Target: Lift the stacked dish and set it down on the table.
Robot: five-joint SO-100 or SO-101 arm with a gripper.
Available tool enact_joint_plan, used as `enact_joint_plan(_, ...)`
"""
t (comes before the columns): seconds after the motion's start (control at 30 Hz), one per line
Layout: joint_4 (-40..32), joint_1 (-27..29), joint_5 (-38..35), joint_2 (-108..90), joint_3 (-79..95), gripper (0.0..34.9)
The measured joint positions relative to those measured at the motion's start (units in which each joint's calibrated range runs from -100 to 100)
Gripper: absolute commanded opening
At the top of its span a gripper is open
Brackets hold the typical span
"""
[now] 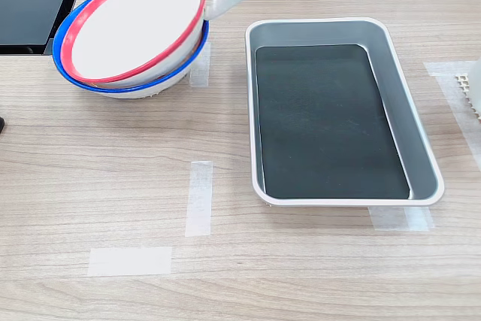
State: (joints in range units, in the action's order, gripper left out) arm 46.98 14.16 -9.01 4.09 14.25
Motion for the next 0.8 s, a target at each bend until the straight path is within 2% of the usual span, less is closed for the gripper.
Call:
enact_joint_plan(0.03,0.16,0.00,-0.05,1.11,-1.54,0.3)
enact_joint_plan(0.4,0.33,0.71,-0.98,4.35,-5.17,0.0)
enact_joint_plan(0.57,0.57,0.62,-1.42,-1.71,-2.72,0.0)
enact_joint_plan(0.8,5.38,-4.42,-2.00,-7.08,-4.45,0.0)
